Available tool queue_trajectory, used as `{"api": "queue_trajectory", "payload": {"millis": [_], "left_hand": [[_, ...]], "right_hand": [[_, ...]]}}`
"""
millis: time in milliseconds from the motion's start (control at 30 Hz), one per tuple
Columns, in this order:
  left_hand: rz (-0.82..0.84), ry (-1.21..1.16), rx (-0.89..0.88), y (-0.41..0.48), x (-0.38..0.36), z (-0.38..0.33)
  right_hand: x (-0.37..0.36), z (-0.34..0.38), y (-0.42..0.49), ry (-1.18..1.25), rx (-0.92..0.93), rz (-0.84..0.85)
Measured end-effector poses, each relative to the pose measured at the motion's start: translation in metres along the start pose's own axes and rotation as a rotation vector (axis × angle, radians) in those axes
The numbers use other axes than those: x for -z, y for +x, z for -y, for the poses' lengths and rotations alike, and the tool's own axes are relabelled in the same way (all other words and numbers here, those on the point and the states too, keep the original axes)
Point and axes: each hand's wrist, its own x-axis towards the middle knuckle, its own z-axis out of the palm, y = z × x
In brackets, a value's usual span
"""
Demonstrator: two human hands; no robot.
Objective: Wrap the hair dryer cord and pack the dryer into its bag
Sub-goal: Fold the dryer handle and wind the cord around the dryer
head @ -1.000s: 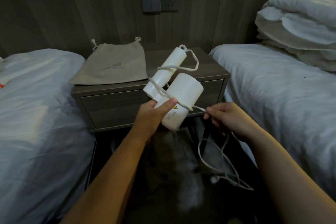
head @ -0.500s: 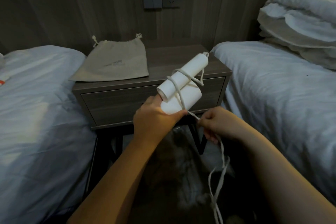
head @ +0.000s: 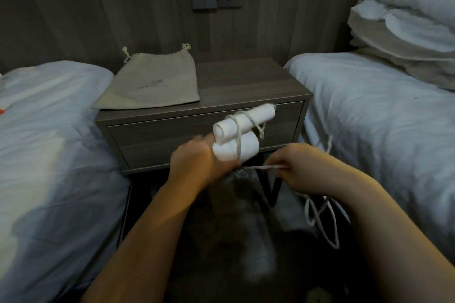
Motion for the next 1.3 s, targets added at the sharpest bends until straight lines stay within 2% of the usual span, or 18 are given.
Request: {"api": "queue_trajectory", "payload": {"millis": [100, 233, 367, 433, 533, 633, 800, 900, 967, 1067, 1200, 1300], "left_hand": [[0.137, 0.011, -0.119, -0.009, 0.003, -0.004], [0.266, 0.010, -0.165, -0.009, 0.002, -0.002], [0.348, 0.105, -0.188, -0.006, 0.002, 0.001], [0.331, 0.116, -0.198, -0.007, 0.004, 0.001], [0.309, 0.164, -0.220, -0.006, 0.007, 0.001], [0.358, 0.158, -0.202, -0.005, 0.009, 0.003], [0.435, 0.209, -0.273, -0.007, 0.003, 0.006], [0.548, 0.145, -0.274, -0.007, 0.004, 0.005], [0.581, 0.116, -0.274, -0.007, 0.005, 0.006], [0.602, 0.089, -0.286, -0.007, 0.004, 0.008], [0.696, -0.049, -0.308, -0.008, 0.004, 0.011], [0.799, -0.128, -0.331, -0.009, 0.007, 0.013]], "right_hand": [[-0.003, 0.003, 0.000, -0.101, 0.034, -0.171], [-0.002, 0.002, -0.001, -0.220, -0.023, -0.368], [0.002, -0.003, -0.003, -0.326, -0.119, -0.290], [0.004, -0.005, -0.004, -0.266, -0.137, -0.230], [0.005, -0.012, -0.004, -0.073, -0.054, -0.169], [0.002, -0.019, -0.002, -0.027, 0.088, -0.229], [-0.008, -0.010, 0.009, -0.189, 0.268, -0.407], [-0.010, -0.011, 0.009, -0.290, 0.252, -0.511], [-0.007, -0.014, 0.007, -0.297, 0.154, -0.503], [-0.002, -0.016, 0.004, -0.251, -0.007, -0.392], [0.001, -0.020, 0.005, 0.149, -0.052, -0.226], [0.001, -0.028, 0.006, 0.283, -0.002, -0.135]]}}
